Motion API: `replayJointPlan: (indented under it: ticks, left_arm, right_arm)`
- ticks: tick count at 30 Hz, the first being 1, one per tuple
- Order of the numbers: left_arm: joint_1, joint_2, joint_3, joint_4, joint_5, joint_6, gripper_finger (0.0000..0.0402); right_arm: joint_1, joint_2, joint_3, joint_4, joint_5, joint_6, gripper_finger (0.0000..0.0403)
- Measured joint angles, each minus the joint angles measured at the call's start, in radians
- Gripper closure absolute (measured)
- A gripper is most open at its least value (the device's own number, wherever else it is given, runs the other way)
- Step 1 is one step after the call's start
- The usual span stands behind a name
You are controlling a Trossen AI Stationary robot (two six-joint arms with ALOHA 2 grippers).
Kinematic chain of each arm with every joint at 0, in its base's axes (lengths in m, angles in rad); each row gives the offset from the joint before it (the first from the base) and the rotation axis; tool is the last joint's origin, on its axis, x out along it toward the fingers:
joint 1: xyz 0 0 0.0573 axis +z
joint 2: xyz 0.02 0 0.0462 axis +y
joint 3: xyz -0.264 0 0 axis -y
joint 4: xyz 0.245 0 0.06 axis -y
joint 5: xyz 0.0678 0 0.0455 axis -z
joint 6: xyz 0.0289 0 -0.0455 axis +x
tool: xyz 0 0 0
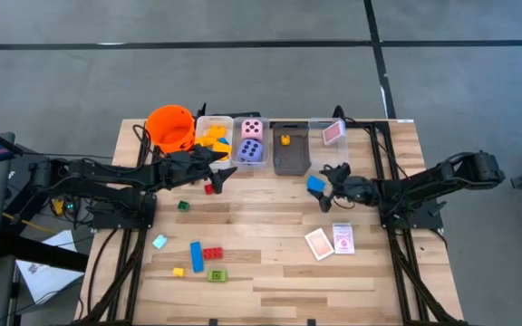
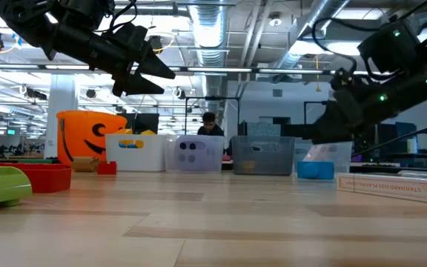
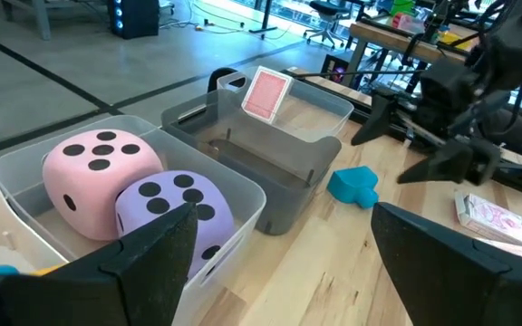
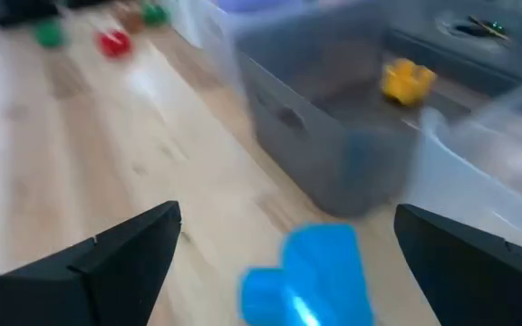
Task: Pick & Place Toys
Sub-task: Put the blue stud game piece into the white bin
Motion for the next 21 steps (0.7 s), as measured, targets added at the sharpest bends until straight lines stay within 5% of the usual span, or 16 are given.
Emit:
replayJointPlan:
  ticks: [21]
  left_arm:
    - [0.0, 0.0, 0.0, 0.0, -0.001, 0.0, 0.0079]
  right_arm:
    - [-0.017, 0.0, 0.0, -0.137, 0.024, -0.032, 0.0003]
